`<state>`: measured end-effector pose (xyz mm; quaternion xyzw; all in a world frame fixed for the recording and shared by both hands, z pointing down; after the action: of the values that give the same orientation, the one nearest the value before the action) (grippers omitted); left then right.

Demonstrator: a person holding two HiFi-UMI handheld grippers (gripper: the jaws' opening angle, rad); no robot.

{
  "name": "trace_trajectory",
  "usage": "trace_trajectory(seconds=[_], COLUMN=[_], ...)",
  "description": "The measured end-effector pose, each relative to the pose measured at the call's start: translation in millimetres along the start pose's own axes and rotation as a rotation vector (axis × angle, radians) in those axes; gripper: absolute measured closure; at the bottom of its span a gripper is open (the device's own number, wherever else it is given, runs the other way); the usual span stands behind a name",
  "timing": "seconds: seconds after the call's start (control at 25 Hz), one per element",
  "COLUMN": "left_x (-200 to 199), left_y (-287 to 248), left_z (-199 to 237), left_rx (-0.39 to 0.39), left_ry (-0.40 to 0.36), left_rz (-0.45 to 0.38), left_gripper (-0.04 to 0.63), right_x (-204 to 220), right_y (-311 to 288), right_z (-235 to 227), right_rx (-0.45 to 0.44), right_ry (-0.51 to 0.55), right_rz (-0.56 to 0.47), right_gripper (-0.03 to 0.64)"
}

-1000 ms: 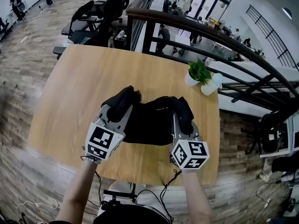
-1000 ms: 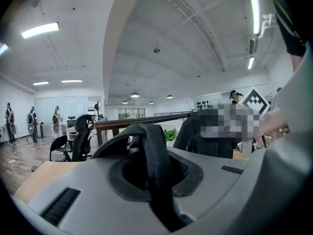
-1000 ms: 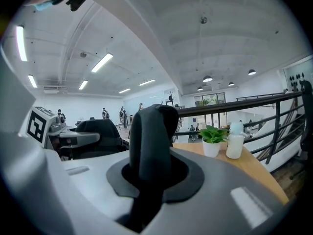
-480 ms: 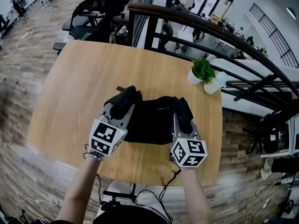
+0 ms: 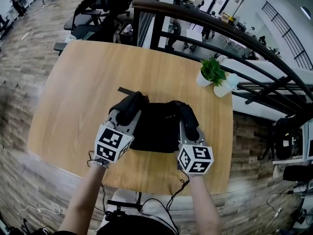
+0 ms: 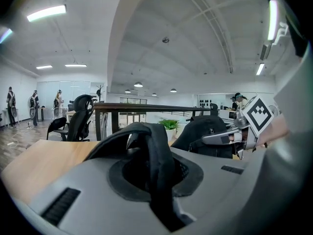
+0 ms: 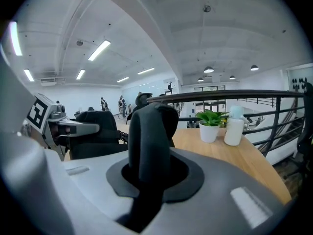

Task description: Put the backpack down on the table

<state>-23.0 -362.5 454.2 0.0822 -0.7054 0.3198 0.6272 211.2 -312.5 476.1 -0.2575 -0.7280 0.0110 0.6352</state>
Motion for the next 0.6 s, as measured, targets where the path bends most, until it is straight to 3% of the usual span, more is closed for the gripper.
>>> trace_trajectory(seconds=[0.6], left_x=[18.5], left_y=[-23.4], left_z=[-3.0], left_rx=[0.026], left_ry=[0.028], left_rz=[0.054], left_gripper=[0.537], right_x=[29.8], right_y=[-14.4], right_z=[-6.2], right_rx=[-0.019], right_ry=[0.028], right_rz=[0.119], right_gripper=[0.543])
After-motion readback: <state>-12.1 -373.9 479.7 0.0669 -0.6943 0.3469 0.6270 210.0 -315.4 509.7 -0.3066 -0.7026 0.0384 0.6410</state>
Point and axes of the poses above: the fingertips, and each gripper's own axes: y backward along the fingers, z to its left, x out of its underside, the point moved 7 cm from there along y, backward along the fingers, and after that the axes turned 8 degrees about -x, right-handed, at the moved point
